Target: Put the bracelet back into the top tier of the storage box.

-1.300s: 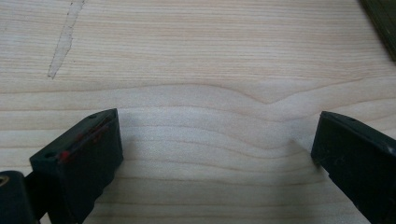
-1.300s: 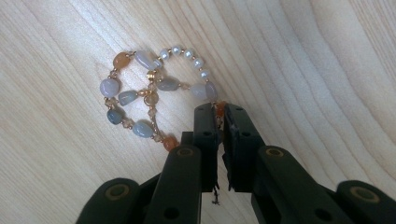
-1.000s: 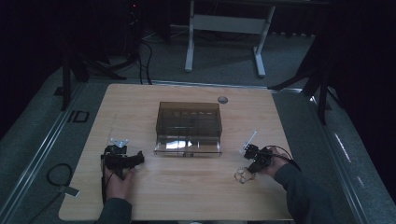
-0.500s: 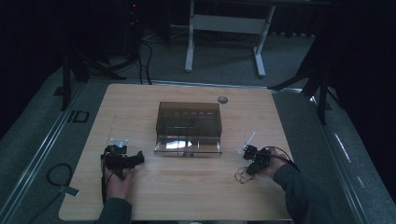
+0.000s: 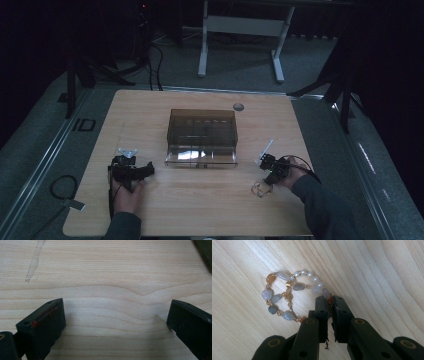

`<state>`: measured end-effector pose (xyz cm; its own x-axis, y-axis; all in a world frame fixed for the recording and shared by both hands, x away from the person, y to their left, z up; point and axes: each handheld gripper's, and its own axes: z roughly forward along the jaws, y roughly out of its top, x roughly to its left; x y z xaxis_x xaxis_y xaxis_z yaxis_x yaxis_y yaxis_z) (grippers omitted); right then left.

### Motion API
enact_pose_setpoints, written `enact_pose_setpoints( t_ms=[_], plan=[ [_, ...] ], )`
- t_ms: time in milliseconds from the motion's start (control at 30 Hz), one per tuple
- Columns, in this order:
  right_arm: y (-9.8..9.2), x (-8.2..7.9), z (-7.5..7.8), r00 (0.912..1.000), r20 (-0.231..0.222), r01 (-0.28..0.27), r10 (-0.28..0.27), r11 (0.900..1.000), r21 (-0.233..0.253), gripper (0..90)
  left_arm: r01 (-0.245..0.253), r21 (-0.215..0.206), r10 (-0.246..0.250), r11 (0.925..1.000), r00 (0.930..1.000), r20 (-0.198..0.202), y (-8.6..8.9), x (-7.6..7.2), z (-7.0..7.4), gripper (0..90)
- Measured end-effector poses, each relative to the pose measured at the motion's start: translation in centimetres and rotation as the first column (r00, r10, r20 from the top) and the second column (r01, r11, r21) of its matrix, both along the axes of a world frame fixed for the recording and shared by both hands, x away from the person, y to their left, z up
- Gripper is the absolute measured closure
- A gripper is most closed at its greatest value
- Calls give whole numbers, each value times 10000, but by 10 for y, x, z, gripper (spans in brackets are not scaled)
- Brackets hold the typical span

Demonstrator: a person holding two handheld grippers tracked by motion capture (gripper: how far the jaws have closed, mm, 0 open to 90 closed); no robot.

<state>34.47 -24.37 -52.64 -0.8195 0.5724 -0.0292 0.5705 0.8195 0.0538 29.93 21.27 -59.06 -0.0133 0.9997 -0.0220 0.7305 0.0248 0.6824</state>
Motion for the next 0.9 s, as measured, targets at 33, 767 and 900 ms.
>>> enact_pose_setpoints(
  t_ms=[33, 767, 900],
  plan=[
    [0, -1, 0, 10000, -23, -34, 34, 10000, -45, 833, -3, -3, 3, 10000, 10000, 0, 0, 0, 0, 20],
    [-3, -4, 36, 9998, 174, -123, 115, 9986, 513, 838, -1, -1, 1, 10000, 10000, 1, 0, 0, 0, 20],
    [-3, -3, 42, 9996, 265, -144, 130, 9984, 541, 838, -1, 0, 1, 10000, 10000, 0, 0, 0, 0, 20]
  ],
)
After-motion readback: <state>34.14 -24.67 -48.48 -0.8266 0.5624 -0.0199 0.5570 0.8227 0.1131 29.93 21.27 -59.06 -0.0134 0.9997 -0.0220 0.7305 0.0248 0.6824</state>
